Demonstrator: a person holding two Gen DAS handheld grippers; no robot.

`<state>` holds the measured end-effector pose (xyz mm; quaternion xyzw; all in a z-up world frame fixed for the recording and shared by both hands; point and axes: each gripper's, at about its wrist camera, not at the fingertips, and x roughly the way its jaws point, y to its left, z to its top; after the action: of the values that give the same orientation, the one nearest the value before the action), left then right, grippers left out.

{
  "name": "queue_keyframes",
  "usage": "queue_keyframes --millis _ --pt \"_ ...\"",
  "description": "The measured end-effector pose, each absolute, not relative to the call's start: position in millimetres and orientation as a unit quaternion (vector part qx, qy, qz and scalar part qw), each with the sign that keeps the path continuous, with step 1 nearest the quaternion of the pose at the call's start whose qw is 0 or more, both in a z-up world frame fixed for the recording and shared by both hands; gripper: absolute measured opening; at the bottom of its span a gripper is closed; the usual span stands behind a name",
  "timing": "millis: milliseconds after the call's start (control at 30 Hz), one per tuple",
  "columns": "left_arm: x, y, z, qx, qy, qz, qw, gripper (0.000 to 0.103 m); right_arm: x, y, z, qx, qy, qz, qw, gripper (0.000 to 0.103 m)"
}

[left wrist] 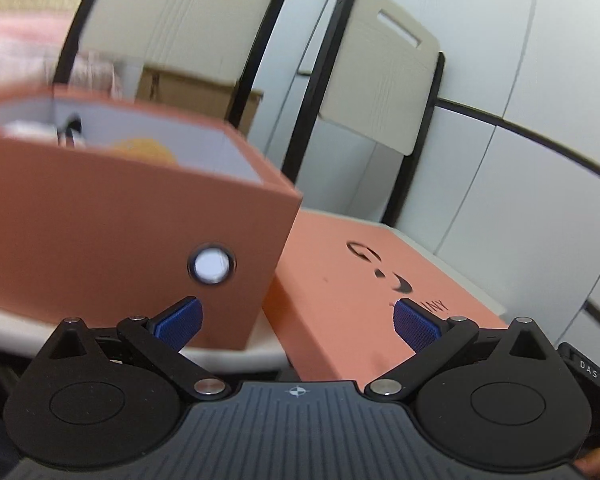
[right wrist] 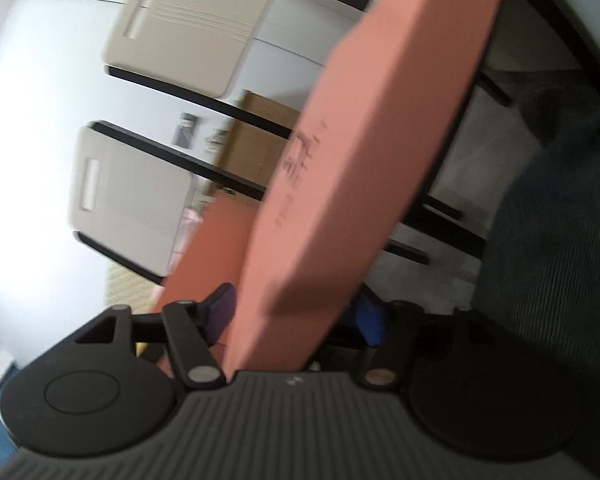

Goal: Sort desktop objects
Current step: 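Grasp one lid edge with the right gripper while the left gripper grasps the opposite edge, then lift the lid with both grippers and carry it over the open box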

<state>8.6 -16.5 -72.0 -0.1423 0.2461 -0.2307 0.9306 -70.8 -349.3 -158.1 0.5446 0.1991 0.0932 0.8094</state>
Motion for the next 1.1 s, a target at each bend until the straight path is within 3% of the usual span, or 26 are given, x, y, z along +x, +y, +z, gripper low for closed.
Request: queue_keyframes --millis 100,167,200,467,733,867,967,1033,1100 --pt "19.2 -11.6 -81.8 -0.172 0.276 -0.254 0.911 0.101 -74.6 -370.0 -149.4 0.531 0.199 0.081 0.820 0.069" --pt "25.3 -11.0 -89.0 -0.187 0.294 -0.267 0.898 0.100 -77.2 -383.9 -143.5 0.521 0.199 0.073 0.827 0.079" --pt "28.6 -11.3 -93.0 -0.194 0.304 -0.274 0.892 0.100 -78.4 -390.8 -140.6 0.516 0.199 0.069 0.830 0.091" --pt "45.3 -26.6 -116.1 -0.224 0.362 -0.317 0.847 0.100 -90.7 -436.1 -156.8 0.509 0.199 0.063 0.835 0.090" --pt "60.5 -66.2 -137.7 -0.285 0.416 -0.362 0.784 0.100 -79.9 -526.3 -142.3 0.459 0.129 -0.003 0.879 0.091" --pt "64.3 -85.0 -142.1 -0.296 0.431 -0.376 0.765 0.088 -45.5 -552.5 -149.0 0.451 0.152 0.013 0.879 0.091" --pt "66.5 -89.2 -144.5 -0.301 0.441 -0.376 0.757 0.074 -19.9 -570.5 -154.2 0.447 0.170 0.026 0.878 0.078" --pt "66.9 -87.1 -144.2 -0.306 0.441 -0.374 0.756 0.073 -5.4 -568.1 -159.0 0.462 0.193 0.046 0.864 0.061" --pt "66.7 -82.4 -142.0 -0.311 0.436 -0.374 0.757 0.072 -1.5 -560.4 -160.4 0.472 0.198 0.057 0.857 0.061"
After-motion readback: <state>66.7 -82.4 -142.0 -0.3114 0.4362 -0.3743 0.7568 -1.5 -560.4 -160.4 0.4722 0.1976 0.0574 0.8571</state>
